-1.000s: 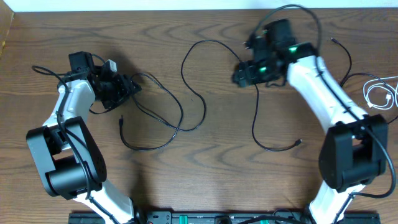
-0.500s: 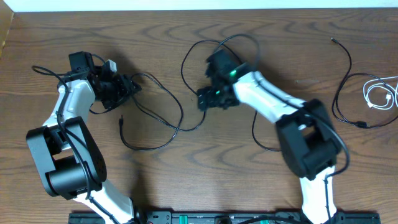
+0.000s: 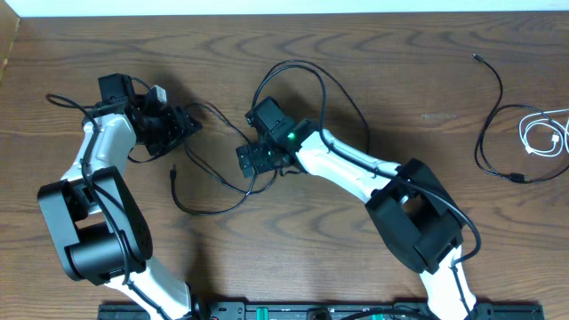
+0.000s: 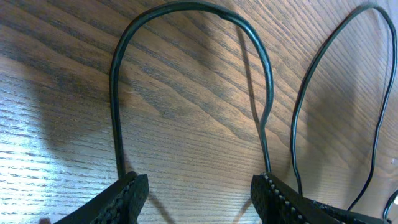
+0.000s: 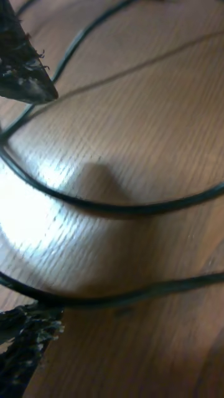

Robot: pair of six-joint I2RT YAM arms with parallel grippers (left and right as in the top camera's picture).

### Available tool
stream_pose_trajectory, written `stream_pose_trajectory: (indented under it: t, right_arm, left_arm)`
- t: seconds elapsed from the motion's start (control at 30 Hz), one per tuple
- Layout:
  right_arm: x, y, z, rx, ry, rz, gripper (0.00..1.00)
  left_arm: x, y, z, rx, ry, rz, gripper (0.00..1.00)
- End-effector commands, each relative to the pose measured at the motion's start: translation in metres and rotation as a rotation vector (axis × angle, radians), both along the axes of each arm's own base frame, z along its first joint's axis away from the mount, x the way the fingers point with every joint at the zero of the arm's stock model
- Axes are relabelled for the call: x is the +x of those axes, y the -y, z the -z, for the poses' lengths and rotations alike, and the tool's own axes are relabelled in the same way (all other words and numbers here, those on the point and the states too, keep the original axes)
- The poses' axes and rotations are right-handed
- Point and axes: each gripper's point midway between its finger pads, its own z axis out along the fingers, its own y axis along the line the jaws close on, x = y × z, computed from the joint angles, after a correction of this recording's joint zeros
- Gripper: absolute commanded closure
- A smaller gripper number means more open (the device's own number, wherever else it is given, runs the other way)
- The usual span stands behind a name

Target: Untangle cables

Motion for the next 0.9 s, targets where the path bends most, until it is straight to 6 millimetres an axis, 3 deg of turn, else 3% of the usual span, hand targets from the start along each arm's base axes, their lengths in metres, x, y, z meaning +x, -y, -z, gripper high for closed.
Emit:
stream_pose_trajectory:
  t: [0.0,0.17,0.27,0.3,0.37,0.4,0.53,0.7,0.87]
  right_arm:
    - [0.0,0.006,0.023,-0.109,0.05,0.035,0.08]
    - [-0.008,0.008,0.057,-0.179,0.037,0.013,0.18]
    - [-0.01,0.012,0.069,-0.198,0.02,0.014,0.36]
    - [-0.008,0.012,0.069,-0.199,0.023,0.004,0.47]
    - [-0.001,0.013,0.06,-0.194,0.054,-0.028,0.92]
    - [0.003,0.015,0.053,-0.186,0.062,-0.021,0.99]
    - [0.021,0.028,0.025,-0.167,0.097,-0.01,0.99]
    - [0.04,0.05,-0.026,-0.127,0.149,0.015,0.99]
    - [0.038,0.065,-0.043,-0.14,0.149,-0.02,0.99]
  left_arm:
    - [0.001,0.0,0.001,-0.014,-0.004,-0.001,0.41]
    - [0.001,0.0,0.001,-0.014,-0.004,0.0,0.41]
    - [0.001,0.0,0.001,-0.014,-0.004,-0.001,0.41]
    - [0.001,0.0,0.001,-0.014,-0.004,-0.001,0.41]
    - [0.001,0.0,0.001,-0.014,-0.004,-0.001,0.41]
    - [0.001,0.0,0.001,-0.014,-0.004,-0.002,0.41]
    - [0.002,0.0,0.001,-0.014,-0.001,-0.004,0.41]
    - [0.002,0.0,0.001,-0.015,-0.001,-0.008,0.41]
    - [0.002,0.0,0.001,-0.015,-0.001,-0.008,0.41]
